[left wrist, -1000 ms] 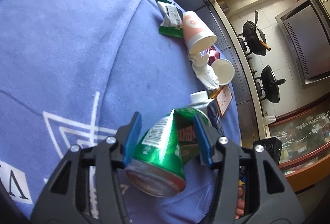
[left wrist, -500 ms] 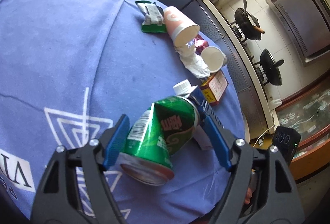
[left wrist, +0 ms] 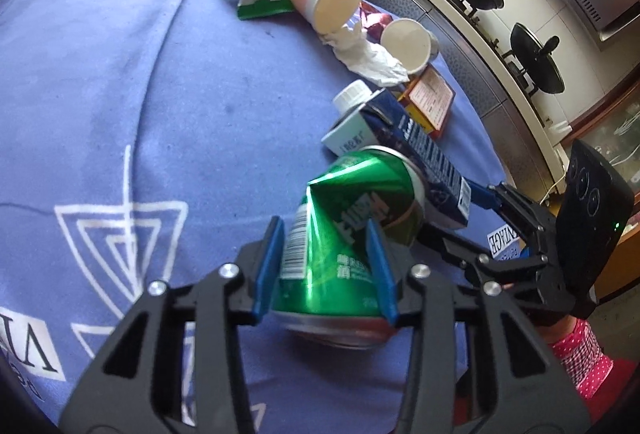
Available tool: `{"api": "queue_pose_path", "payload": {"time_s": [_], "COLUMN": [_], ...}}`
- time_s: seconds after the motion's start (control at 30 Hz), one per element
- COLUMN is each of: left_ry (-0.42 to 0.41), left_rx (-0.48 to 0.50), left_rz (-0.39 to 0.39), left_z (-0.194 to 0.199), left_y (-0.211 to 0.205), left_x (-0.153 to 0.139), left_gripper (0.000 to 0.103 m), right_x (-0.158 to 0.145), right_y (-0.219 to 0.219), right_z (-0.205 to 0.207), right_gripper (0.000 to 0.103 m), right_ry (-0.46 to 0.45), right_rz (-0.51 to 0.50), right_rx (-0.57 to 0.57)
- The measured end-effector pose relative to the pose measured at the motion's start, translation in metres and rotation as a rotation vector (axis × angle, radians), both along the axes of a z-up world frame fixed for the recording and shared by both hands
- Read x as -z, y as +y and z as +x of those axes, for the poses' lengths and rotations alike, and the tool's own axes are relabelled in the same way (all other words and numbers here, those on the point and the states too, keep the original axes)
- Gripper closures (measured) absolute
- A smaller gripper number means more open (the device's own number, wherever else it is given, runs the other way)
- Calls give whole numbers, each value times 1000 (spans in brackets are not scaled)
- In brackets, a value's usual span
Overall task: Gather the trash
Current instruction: 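Lift the green can with the left tool while the right tool grasps the dark drink carton, then hold the green can in the left tool while the right tool lifts the carton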
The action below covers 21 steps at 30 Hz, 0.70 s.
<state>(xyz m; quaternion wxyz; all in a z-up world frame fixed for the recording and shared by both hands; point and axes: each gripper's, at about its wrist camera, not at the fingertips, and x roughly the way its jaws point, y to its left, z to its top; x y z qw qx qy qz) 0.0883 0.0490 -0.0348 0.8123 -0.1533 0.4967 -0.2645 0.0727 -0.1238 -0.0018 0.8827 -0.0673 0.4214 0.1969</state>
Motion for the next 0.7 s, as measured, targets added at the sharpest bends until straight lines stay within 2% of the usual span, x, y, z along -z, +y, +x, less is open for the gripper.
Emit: {"api": "queue_pose_path", "payload": {"time_s": [0.03, 0.13, 0.23, 0.3, 0.33, 0.37, 0.4, 0.5, 0.57, 0.63, 0.67, 0.7], "left_ry": [4, 18, 10, -1, -8, -16, -20, -54, -38, -10, -13, -26], "left_rx": [-7, -19, -24, -20, -13, -3, 6, 18, 38, 68, 72, 71], "left_rz": [-4, -48, -96, -123, -132, -137, -138, -107, -80, -36, -7, 23], "left_z": [-1, -7, -12, -13, -13, -13, -12, -11, -10, -11, -12, -14], "left_y": [1, 6, 8, 6, 4, 0, -4, -20, -31, -42, -44, -44], "left_x": [-1, -5, -18, -29, -35, -40, -45, -53, -50, -45, -44, -44], "left_gripper": [63, 65, 69, 76, 84, 99, 102, 102, 101, 90, 71, 46], "right_x": [0, -2, -10, -15, -18, -20, -22, -21, -17, -13, -11, -10], "right_y": [-2, -18, -34, -47, -54, -62, -68, -89, -100, -111, -115, -120], "right_z": [0, -2, -11, -18, -21, -23, -26, -31, -33, -37, -39, -41], "right_gripper": [55, 56, 56, 57, 57, 57, 57, 57, 57, 57, 57, 57], "right_ry": [12, 64, 74, 77, 77, 77, 77, 76, 70, 81, 83, 83], "right_rz": [15, 147, 258, 328, 364, 394, 416, 458, 448, 472, 483, 494], "right_rx": [0, 19, 45, 67, 79, 92, 103, 161, 200, 224, 229, 235]}}
